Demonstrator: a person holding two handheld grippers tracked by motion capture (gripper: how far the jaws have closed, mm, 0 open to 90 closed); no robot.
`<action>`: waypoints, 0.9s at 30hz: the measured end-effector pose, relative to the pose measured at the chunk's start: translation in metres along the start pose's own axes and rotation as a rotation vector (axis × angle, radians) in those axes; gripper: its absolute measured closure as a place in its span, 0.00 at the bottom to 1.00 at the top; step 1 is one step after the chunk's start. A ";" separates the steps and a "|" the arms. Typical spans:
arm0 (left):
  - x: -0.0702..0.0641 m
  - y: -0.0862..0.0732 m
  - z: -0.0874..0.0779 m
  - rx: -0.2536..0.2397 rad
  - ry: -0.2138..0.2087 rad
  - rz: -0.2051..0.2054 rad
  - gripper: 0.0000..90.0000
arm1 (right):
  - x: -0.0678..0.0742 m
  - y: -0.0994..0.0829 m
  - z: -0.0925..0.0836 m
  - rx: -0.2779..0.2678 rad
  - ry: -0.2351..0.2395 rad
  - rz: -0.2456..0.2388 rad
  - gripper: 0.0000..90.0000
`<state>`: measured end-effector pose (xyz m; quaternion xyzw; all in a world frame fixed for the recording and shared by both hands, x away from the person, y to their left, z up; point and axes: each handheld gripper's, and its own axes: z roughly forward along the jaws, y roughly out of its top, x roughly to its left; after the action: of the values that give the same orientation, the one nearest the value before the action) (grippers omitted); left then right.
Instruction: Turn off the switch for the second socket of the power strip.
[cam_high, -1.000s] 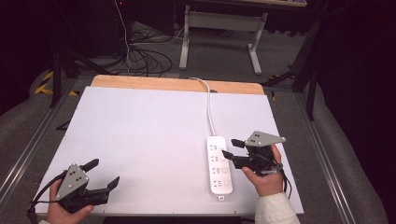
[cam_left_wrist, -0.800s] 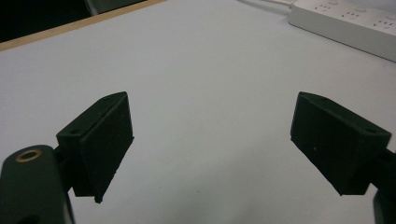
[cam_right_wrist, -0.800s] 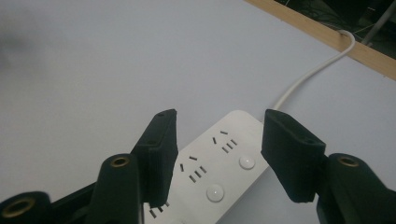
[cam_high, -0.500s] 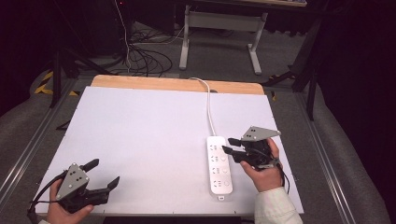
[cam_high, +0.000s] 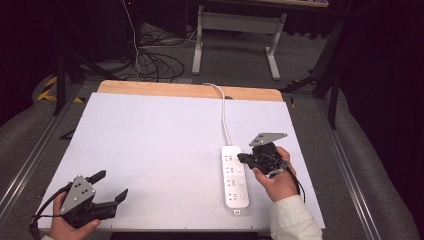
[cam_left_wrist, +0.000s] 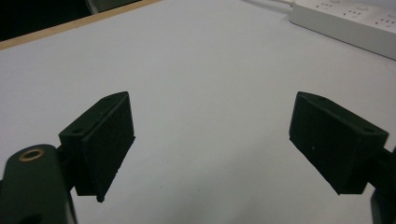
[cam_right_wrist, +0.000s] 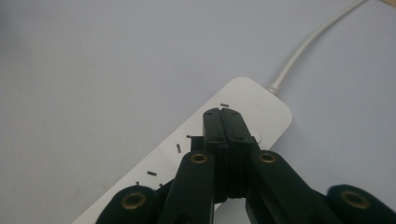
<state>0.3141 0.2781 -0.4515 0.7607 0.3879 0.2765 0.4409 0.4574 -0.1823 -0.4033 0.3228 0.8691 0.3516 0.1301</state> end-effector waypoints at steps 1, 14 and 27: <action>0.000 0.000 0.000 0.000 0.001 0.000 0.16 | -0.001 0.000 0.001 0.014 0.000 0.003 1.00; 0.000 0.000 0.000 0.005 0.004 0.001 0.16 | -0.003 -0.001 0.018 0.134 -0.004 0.055 1.00; 0.000 0.000 0.002 0.011 -0.001 0.001 0.16 | 0.000 -0.004 0.032 0.229 -0.010 0.026 1.00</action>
<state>0.3151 0.2775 -0.4525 0.7633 0.3888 0.2742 0.4370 0.4703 -0.1673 -0.4290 0.3485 0.8986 0.2500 0.0921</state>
